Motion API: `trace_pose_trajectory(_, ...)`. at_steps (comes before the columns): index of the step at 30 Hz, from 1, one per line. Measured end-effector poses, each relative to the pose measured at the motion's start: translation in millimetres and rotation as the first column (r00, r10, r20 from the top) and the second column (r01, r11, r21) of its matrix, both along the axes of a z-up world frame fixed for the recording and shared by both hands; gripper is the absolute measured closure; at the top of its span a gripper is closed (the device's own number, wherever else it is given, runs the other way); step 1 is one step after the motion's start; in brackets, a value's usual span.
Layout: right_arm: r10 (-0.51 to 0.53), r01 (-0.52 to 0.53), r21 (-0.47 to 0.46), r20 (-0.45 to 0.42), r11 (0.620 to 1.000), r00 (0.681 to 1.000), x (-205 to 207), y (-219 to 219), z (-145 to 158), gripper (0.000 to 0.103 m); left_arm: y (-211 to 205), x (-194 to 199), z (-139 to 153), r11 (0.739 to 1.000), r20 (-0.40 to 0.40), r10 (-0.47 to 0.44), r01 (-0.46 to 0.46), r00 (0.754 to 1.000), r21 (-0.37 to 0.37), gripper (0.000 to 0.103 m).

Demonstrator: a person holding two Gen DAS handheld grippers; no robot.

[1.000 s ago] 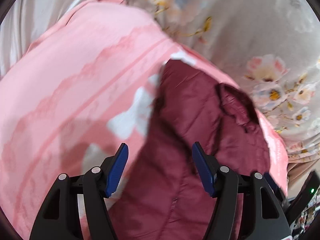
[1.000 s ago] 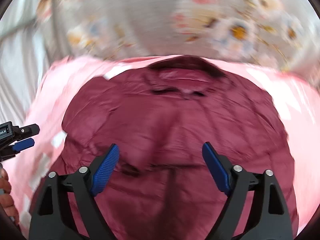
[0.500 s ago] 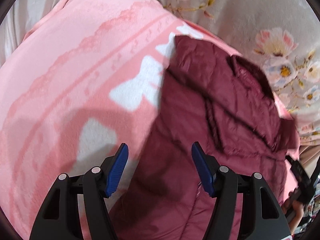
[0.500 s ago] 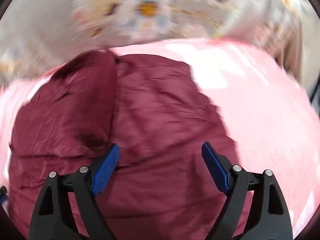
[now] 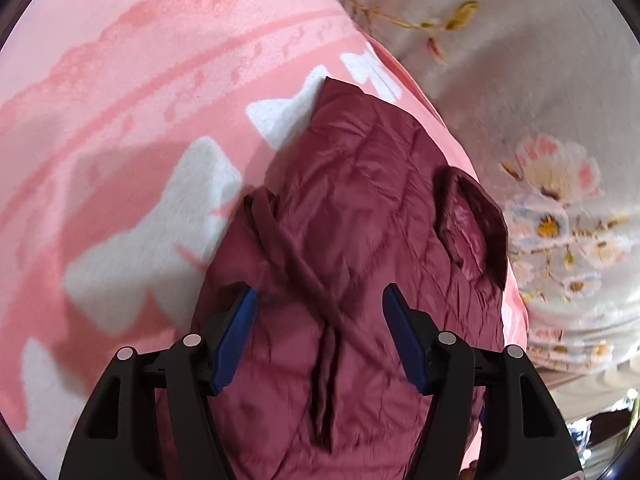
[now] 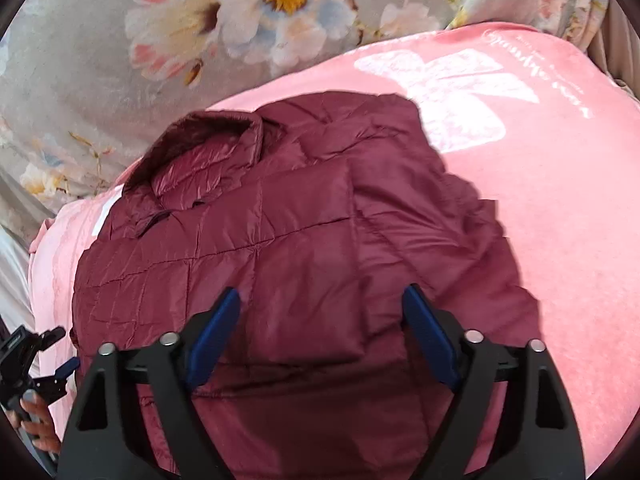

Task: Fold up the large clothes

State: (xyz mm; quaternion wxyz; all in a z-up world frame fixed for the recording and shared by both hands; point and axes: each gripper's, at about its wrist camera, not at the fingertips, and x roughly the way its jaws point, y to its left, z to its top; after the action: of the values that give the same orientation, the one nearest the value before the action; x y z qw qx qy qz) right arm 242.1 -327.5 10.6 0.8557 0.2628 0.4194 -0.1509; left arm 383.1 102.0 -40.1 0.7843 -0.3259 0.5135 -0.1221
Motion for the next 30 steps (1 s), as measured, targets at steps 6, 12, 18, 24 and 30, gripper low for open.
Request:
trace_pose_trajectory(6,0.057,-0.055,-0.026,0.074,0.998,0.996,6.7,2.9,18.5,0.098,-2.9,18.4,-2.3,0.999,0.004,-0.018,0.018,1.0,-0.03,0.103)
trace_pose_trajectory(12,0.097,-0.069,-0.158,0.173,0.985,0.98,-23.3,11.5,58.2,0.1,0.1,0.1,26.6,0.997,0.131,-0.05,0.043,0.99,0.059,0.103)
trace_pose_trajectory(18,0.085,-0.084,-0.16,0.0,0.984,0.996,-17.6,8.2,-4.4,0.1,-21.1,-9.6,0.0,0.969,0.101,-0.096,0.07,0.99,0.239,0.103)
trace_pose_trajectory(24,0.097,-0.104,-0.173,-0.048,0.979,0.994,-16.3,11.4,-23.1,0.099,-32.7,-16.8,-8.6,0.932,0.137,-0.12,0.064,0.983,0.356,0.103)
trace_pose_trajectory(30,0.039,-0.04,-0.184,-0.009,0.982,0.999,-43.7,4.5,5.0,0.074,-46.2,-33.0,10.8,0.835,0.178,-0.168,0.044,0.97,0.549,0.094)
